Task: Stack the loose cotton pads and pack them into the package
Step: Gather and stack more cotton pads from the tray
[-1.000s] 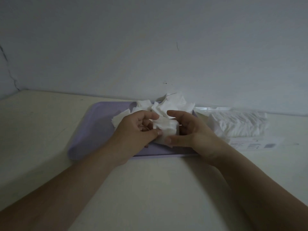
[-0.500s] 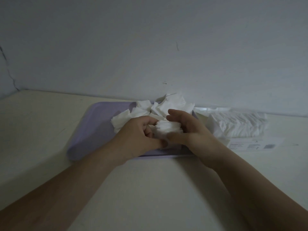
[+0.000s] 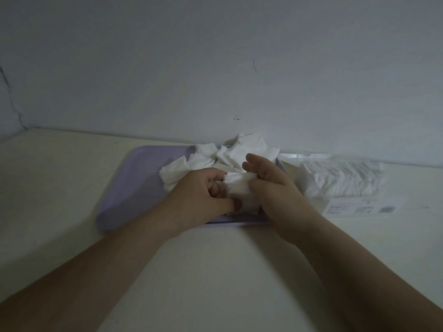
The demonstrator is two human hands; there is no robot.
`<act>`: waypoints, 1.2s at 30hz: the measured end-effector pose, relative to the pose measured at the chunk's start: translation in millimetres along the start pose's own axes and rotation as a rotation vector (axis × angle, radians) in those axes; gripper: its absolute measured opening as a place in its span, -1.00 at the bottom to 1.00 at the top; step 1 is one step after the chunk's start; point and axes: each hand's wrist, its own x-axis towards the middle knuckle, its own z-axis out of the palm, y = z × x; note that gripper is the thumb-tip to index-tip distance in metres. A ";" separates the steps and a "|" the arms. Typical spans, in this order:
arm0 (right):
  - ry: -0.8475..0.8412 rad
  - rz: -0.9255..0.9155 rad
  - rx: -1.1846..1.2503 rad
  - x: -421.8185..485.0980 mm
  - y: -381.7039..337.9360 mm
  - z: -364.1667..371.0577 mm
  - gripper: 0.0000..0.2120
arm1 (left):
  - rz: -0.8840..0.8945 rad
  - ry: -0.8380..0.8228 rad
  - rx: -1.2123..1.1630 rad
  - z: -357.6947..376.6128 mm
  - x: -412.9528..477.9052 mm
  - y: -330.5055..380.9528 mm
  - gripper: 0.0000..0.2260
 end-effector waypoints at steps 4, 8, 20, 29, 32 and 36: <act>-0.018 0.027 0.061 -2.0 -5.0 3.8 -0.44 | 0.001 -0.002 -0.006 1.3 -0.8 1.6 -0.71; -0.107 0.016 0.105 -3.9 -8.3 7.3 -0.37 | 0.010 -0.016 0.034 3.5 -1.6 2.5 -0.73; -0.225 -0.084 0.152 -4.0 -13.8 -12.7 -0.36 | 0.042 0.070 -0.096 -3.6 -5.9 15.8 -0.78; -0.069 -0.055 0.034 -15.8 -45.8 -45.0 -0.76 | -0.005 0.030 -0.239 14.9 5.3 46.1 -0.80; -0.015 -0.044 -0.085 -17.2 -57.6 -66.4 -0.77 | -0.007 0.031 -0.226 33.1 18.2 64.0 -0.85; 0.087 -0.045 -0.127 -18.8 -66.6 -107.1 -0.76 | 0.003 0.023 -0.168 64.3 33.9 80.9 -0.89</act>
